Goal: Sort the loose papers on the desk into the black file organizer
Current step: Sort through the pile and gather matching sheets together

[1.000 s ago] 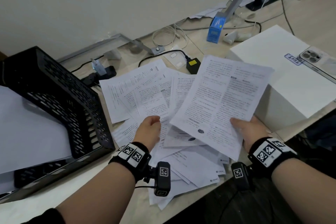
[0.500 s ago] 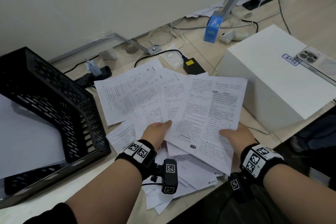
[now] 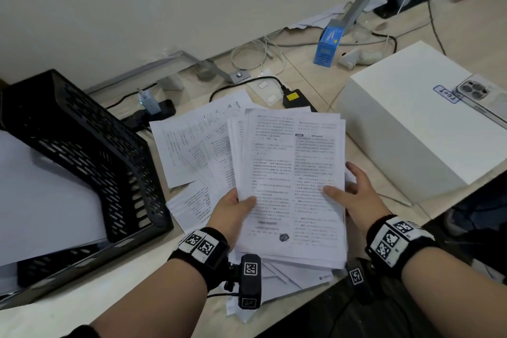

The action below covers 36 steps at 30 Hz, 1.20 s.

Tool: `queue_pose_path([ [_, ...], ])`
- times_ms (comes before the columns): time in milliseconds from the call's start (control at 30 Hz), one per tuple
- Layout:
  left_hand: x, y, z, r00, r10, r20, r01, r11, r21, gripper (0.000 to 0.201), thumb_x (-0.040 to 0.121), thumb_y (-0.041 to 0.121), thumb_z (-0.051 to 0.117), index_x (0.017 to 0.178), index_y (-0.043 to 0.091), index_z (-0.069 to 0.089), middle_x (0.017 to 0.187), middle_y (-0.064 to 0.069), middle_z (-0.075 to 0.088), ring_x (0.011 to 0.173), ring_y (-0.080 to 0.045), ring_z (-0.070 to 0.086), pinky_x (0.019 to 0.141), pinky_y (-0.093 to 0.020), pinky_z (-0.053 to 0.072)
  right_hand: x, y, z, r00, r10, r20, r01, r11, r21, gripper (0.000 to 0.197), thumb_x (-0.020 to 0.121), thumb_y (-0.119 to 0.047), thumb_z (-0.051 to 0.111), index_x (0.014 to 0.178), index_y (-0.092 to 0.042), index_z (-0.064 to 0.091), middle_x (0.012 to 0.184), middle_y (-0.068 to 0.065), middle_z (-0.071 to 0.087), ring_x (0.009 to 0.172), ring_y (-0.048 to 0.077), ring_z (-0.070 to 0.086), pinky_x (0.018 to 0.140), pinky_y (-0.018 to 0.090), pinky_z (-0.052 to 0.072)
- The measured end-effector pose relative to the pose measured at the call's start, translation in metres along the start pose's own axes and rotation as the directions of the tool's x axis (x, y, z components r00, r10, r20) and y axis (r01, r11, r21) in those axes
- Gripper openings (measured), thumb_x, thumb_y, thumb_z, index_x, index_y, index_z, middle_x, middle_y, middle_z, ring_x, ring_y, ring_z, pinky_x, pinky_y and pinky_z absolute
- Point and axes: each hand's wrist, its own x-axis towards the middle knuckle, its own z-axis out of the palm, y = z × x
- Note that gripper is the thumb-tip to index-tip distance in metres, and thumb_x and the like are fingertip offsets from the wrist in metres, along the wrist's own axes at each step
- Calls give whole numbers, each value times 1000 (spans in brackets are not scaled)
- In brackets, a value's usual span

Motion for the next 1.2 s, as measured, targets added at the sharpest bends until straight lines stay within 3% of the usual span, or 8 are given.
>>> queue_pose_path([
  [133,-5,1,-3,1000,7,-27,-6,999,35,21,103,20,54,118,14,68,112,-5,77,107,-27,72,98,-48,54,-1,-2,5,955,187,229,-232,955,184,51,82,-11,77,131,-6,60,119,15,73,106,36,72,100,56,51],
  [233,-11,6,-3,993,94,-76,-54,909,413,30,104,39,47,101,22,72,97,5,77,88,-14,71,76,-30,55,-4,-6,11,979,155,130,-156,988,-2,18,91,-2,65,107,-7,72,113,15,75,99,34,72,97,48,53],
  [367,-1,-7,-19,938,347,-13,-217,616,757,31,104,21,43,123,22,68,136,4,60,130,-16,50,115,-33,35,0,-30,5,981,-107,-164,64,966,-252,6,96,-19,61,98,-22,66,97,3,73,82,20,67,80,31,50],
  [467,-2,-12,-31,970,237,47,-157,467,870,53,101,23,47,153,29,39,166,9,22,153,-17,16,123,-33,8,-1,-54,-6,953,-155,-259,150,988,-41,10,98,-21,59,104,-22,67,94,-3,73,84,18,69,81,33,53],
  [667,-15,-16,-24,992,68,110,-120,184,975,114,67,80,64,157,46,0,167,9,-20,155,-21,-17,122,-55,-1,-1,-68,-12,959,-119,-256,153,981,118,18,100,-15,56,106,-24,70,103,-3,75,89,17,73,74,32,57],
  [900,-23,-25,-21,969,129,211,-213,-5,977,86,81,62,48,156,44,10,169,3,-11,156,-23,-12,122,-55,-3,8,-21,-5,998,57,-10,-58,993,-100,12,95,-15,64,104,-17,71,103,4,78,90,26,74,86,42,57],
  [1033,-27,-24,-24,953,156,261,-264,0,965,61,99,40,38,157,37,20,170,8,-1,156,-19,-5,123,-49,-3,8,-11,3,999,41,5,-38,965,-260,14,94,-23,66,108,-20,70,104,1,74,89,20,71,86,33,53],
  [1200,-23,-31,-34,938,204,278,-289,25,957,56,105,27,36,157,39,18,168,18,8,156,-16,-1,122,-44,-1,9,-10,18,994,99,45,-92,987,-130,17,91,-22,70,108,-25,70,109,0,76,100,26,72,94,47,55],
])
